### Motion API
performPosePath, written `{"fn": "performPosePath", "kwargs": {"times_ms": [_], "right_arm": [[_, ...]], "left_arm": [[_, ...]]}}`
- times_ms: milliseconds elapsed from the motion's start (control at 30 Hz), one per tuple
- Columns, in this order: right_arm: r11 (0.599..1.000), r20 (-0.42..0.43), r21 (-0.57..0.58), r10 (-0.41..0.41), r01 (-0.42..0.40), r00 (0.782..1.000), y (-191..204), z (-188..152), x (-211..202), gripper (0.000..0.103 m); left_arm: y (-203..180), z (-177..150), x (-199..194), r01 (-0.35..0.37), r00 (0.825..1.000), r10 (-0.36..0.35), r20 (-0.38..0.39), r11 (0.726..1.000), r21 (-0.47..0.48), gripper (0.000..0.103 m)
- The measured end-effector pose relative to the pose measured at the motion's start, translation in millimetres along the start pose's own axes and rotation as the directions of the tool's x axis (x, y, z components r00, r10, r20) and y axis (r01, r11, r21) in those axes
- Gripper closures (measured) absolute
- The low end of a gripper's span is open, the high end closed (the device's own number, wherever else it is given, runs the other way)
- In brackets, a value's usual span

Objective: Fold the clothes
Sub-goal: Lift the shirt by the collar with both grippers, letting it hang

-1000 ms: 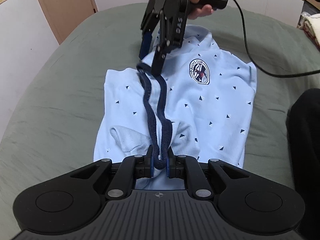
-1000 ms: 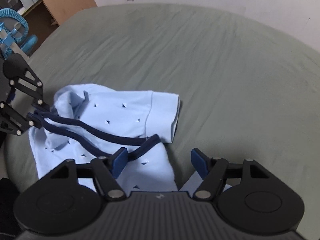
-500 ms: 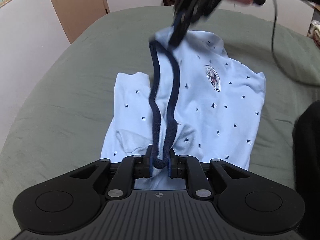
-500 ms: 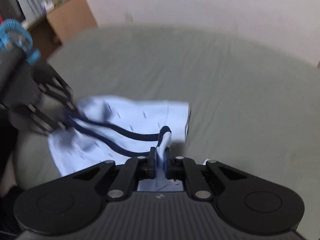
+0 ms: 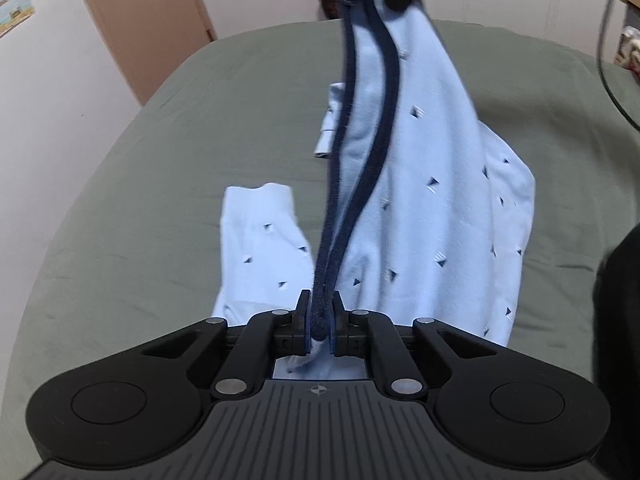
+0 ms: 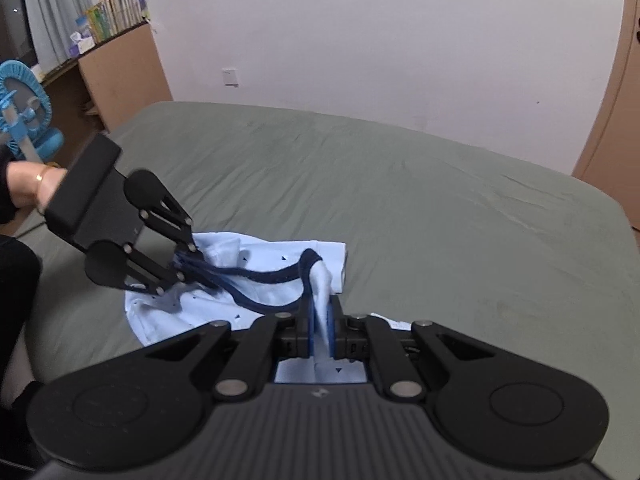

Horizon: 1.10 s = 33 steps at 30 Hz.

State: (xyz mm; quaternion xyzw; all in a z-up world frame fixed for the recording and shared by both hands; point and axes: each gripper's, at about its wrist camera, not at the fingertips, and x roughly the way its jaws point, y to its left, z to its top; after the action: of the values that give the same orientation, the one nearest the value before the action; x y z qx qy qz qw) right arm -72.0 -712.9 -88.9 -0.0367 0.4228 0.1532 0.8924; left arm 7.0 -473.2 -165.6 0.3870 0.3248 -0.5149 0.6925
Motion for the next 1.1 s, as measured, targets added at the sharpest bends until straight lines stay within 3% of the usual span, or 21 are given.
{"fn": "performPosePath", "kwargs": {"times_ms": [167,267,367,567,633,767,833,933,1033,1100], "right_arm": [[1.0,-0.013,0.003,-0.03,0.03,0.999,21,13,-21,0.098],[0.997,-0.05,-0.061,-0.045,0.042,0.998,50,42,-52,0.099],[0.99,-0.033,-0.113,-0.093,0.089,0.995,76,73,-92,0.099],[0.96,0.064,-0.184,-0.201,0.21,0.977,135,119,-181,0.099],[0.946,0.09,-0.199,-0.241,0.254,0.966,153,130,-210,0.099],[0.903,0.154,-0.225,-0.338,0.366,0.928,190,157,-273,0.099],[0.884,0.177,-0.234,-0.37,0.404,0.912,199,166,-291,0.099],[0.866,0.18,-0.231,-0.41,0.443,0.894,203,182,-295,0.099],[0.872,0.145,-0.214,-0.417,0.44,0.897,185,189,-276,0.099],[0.894,0.089,-0.194,-0.395,0.405,0.915,159,187,-239,0.099]], "left_arm": [[20,11,-57,-0.067,0.997,0.061,-0.053,0.992,-0.11,0.097],[27,23,-101,-0.108,0.989,0.094,-0.116,0.987,-0.118,0.097],[32,38,-154,-0.177,0.979,0.161,-0.123,0.975,-0.134,0.097],[26,62,-265,-0.317,0.948,0.309,-0.081,0.94,-0.127,0.097],[18,74,-310,-0.381,0.925,0.377,-0.051,0.918,-0.108,0.097],[2,103,-367,-0.465,0.884,0.467,0.0,0.881,-0.082,0.097],[-5,117,-379,-0.492,0.87,0.494,0.012,0.868,-0.062,0.097],[-3,133,-373,-0.495,0.868,0.496,0.016,0.867,-0.052,0.097],[13,136,-340,-0.462,0.887,0.462,-0.019,0.885,-0.056,0.097],[19,131,-304,-0.42,0.907,0.417,-0.057,0.905,-0.064,0.097]]}}
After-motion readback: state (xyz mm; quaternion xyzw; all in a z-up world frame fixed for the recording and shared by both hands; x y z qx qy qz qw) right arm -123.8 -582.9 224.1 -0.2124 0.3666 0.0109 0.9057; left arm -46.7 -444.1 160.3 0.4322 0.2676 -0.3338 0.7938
